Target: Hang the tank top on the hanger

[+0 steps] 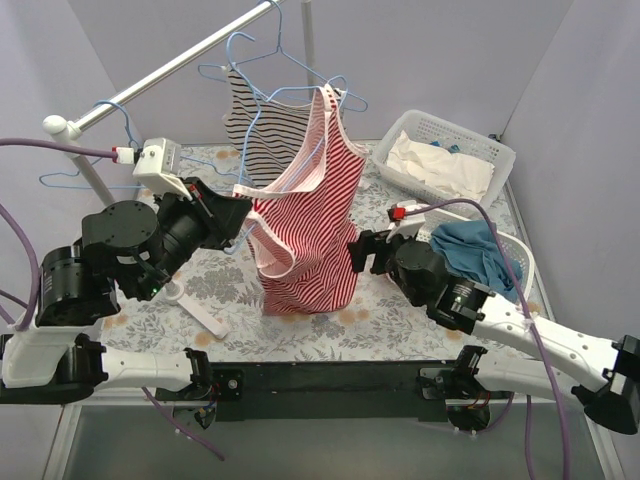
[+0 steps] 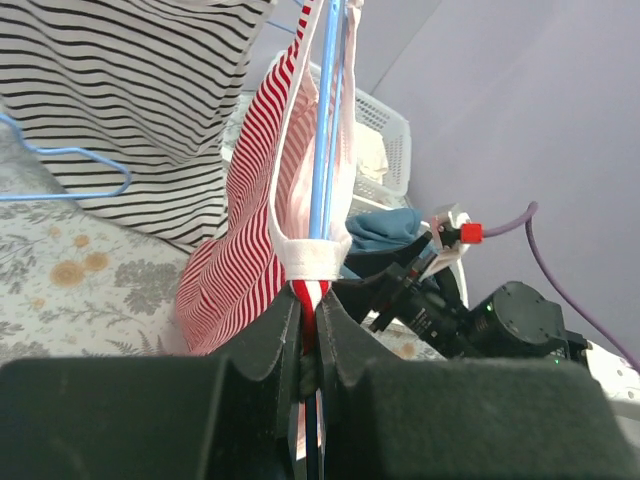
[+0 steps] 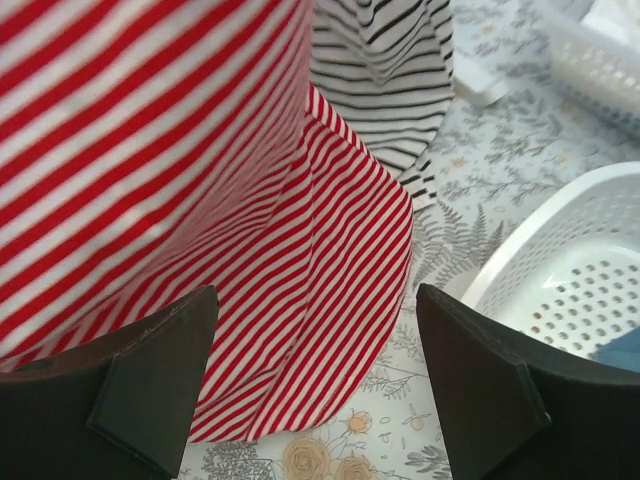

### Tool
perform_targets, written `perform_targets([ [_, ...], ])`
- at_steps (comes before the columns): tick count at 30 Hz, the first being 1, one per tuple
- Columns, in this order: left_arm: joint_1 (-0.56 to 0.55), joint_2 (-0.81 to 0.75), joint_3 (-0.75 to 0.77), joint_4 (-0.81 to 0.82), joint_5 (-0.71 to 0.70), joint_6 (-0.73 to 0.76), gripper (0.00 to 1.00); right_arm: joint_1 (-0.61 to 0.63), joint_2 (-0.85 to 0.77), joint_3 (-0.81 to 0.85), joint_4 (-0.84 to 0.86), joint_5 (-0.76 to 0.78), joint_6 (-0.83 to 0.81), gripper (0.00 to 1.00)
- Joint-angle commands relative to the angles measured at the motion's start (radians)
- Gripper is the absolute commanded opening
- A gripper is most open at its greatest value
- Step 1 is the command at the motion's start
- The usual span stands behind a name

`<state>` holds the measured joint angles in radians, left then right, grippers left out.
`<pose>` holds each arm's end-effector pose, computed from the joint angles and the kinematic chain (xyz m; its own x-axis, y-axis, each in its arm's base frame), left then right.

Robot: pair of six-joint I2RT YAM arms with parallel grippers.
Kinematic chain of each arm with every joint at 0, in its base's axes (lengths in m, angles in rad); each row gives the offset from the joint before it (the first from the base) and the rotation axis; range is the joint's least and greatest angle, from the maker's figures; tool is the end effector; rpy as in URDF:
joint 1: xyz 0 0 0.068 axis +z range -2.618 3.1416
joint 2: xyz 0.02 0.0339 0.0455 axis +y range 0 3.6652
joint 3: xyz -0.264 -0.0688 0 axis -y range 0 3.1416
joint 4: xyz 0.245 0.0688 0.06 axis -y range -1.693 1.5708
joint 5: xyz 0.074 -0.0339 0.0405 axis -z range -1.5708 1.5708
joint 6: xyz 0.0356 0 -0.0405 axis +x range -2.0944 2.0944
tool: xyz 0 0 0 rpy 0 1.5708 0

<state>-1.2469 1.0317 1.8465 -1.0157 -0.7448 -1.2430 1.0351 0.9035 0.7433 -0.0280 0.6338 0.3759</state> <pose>0.0569 -0.0938 0.5395 -0.4802 -0.7568 -0.4435 0.0962 0.4572 -0.8842 0.1248 0.1689 0.3218 -0.2342 0.1850 -0.9544 -0.3332 0.9070 0.2576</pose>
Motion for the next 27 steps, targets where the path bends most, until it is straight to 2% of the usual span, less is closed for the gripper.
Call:
perform_targets([
  [1, -0.002, 0.007, 0.051, -0.156, -0.085, -0.074, 0.0, -0.119, 0.116, -0.024, 0.117, -0.271, 0.099, 0.88],
  [5, -0.002, 0.024, 0.056, -0.211, -0.14, -0.128, 0.0, -0.216, 0.242, -0.024, 0.194, -0.411, 0.135, 0.88],
  [11, -0.002, 0.077, 0.056, -0.273, -0.272, -0.251, 0.0, -0.251, 0.446, 0.128, 0.226, -0.546, 0.144, 0.88],
  [16, -0.002, 0.126, 0.008, -0.166, -0.347, -0.24, 0.0, -0.25, 0.578, 0.261, 0.235, -0.675, 0.17, 0.87],
  [23, -0.002, 0.183, 0.002, -0.112, -0.449, -0.269, 0.0, -0.248, 0.741, 0.431, 0.231, -0.827, 0.184, 0.86],
  [27, -0.002, 0.169, -0.056, 0.029, -0.508, -0.175, 0.0, -0.244, 0.814, 0.528, 0.231, -0.919, 0.198, 0.86],
])
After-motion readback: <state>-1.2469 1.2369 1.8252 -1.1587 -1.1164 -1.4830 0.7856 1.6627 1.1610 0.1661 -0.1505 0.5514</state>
